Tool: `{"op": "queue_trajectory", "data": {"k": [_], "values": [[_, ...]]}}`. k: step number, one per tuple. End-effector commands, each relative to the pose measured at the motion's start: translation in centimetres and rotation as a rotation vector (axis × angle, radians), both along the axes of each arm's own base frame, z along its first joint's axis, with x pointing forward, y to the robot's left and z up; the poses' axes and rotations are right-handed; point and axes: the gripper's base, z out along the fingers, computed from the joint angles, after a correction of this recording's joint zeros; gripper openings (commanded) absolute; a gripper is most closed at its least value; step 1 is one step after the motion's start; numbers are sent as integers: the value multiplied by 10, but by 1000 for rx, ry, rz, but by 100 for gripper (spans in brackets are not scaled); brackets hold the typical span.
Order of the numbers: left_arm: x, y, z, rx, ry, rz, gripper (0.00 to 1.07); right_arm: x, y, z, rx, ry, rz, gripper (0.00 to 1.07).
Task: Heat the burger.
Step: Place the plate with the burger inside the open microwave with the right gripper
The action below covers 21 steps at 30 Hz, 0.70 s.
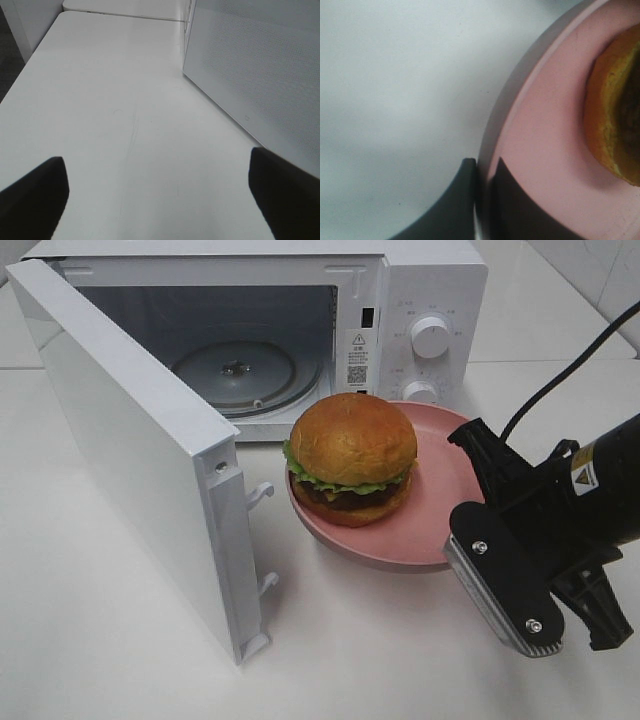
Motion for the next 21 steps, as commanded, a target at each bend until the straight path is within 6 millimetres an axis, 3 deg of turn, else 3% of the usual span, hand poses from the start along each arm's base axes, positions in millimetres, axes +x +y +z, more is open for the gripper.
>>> {"op": "queue_trajectory", "data": {"k": [1, 21], "values": [[-2, 0, 1, 2, -34, -1, 90, 6, 1, 6, 56, -61, 40, 0], [-2, 0, 1, 2, -34, -1, 90, 22, 8, 11, 78, -120, 89, 0]]}}
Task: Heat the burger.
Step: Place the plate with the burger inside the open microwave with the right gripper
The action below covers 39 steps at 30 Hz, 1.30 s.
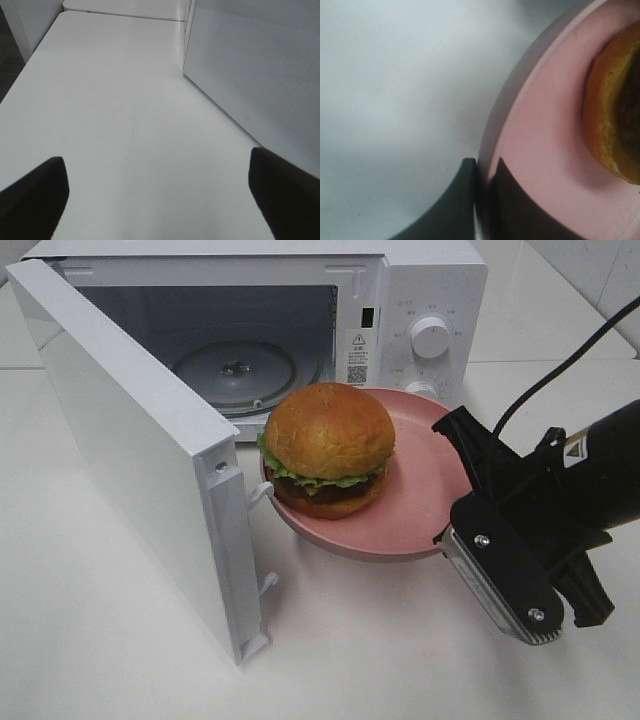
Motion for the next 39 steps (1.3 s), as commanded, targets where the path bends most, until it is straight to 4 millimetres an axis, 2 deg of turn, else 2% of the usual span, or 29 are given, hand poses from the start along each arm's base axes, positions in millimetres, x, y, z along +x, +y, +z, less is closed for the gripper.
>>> {"op": "queue_trajectory", "data": {"k": [1, 10, 22, 28, 39], "values": [[-2, 0, 1, 2, -34, -1, 90, 12, 9, 12, 48, -79, -7, 0], [-2, 0, 1, 4, -34, -1, 90, 17, 20, 4, 34, -80, 27, 0], [-2, 0, 1, 4, -34, -1, 90, 40, 35, 6, 40, -89, 27, 0], [-2, 0, 1, 4, -34, -1, 90, 44, 55, 4, 43, -90, 74, 0], [-2, 0, 1, 4, -34, -1, 90, 64, 73, -5, 35, -61, 78, 0]]}}
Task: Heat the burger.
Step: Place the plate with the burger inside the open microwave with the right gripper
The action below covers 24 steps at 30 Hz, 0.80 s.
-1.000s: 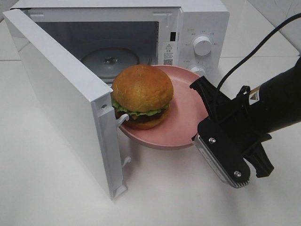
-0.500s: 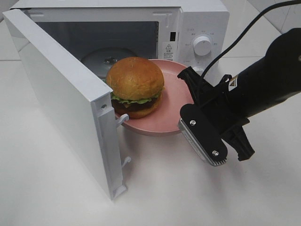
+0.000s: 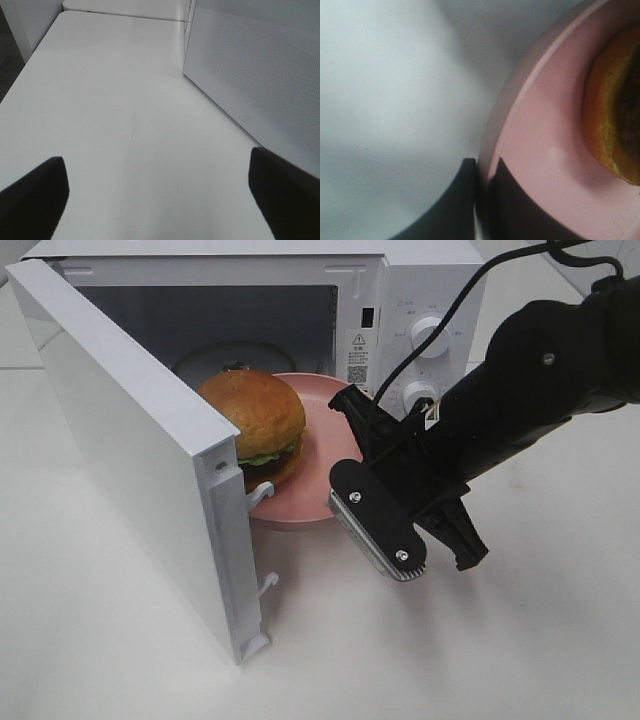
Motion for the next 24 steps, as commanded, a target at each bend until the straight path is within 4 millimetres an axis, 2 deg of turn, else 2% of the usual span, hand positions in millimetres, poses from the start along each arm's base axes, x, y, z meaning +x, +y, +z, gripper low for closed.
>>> {"op": "queue_trajectory", "data": {"k": [1, 8, 14, 16, 24], "values": [[-2, 0, 1, 4, -34, -1, 90, 9, 7, 9, 44, -49, -19, 0], [-2, 0, 1, 3, -34, 0, 90, 29, 22, 11, 66, -29, -60, 0], [-2, 0, 1, 4, -34, -1, 90, 37, 28, 16, 72, -13, -66, 0], [-2, 0, 1, 4, -34, -1, 90, 45, 34, 21, 91, -17, -94, 0], [-2, 0, 1, 3, -34, 0, 90, 56, 40, 23, 90, -22, -108, 0]]}}
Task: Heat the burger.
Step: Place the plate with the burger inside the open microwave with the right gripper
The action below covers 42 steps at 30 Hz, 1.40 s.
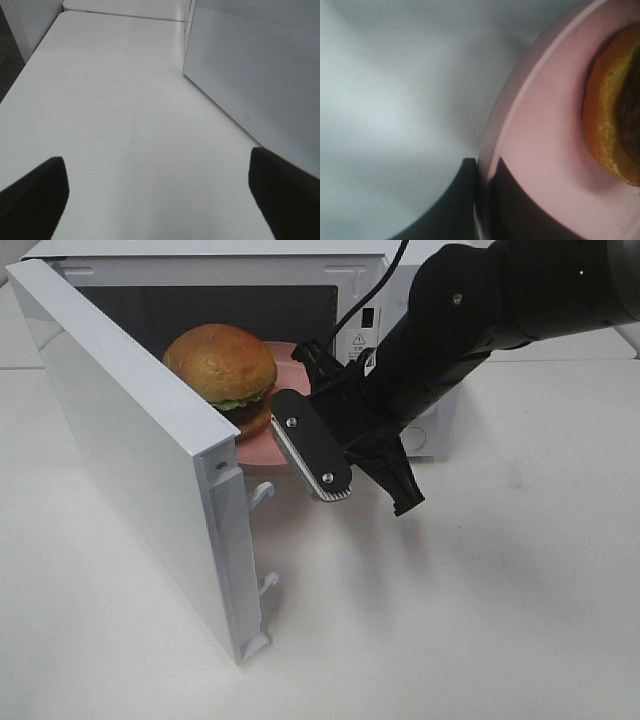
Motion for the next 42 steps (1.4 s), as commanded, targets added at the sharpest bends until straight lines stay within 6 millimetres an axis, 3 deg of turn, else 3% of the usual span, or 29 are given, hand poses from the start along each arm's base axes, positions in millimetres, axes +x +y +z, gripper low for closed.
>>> {"op": "queue_trajectory", "data": {"k": [1, 42], "values": [[-2, 0, 1, 3, -34, 0, 90, 7, 6, 10, 46, -48, -20, 0], [-2, 0, 1, 3, -34, 0, 90, 92, 65, -5, 93, -52, -109, 0]]}}
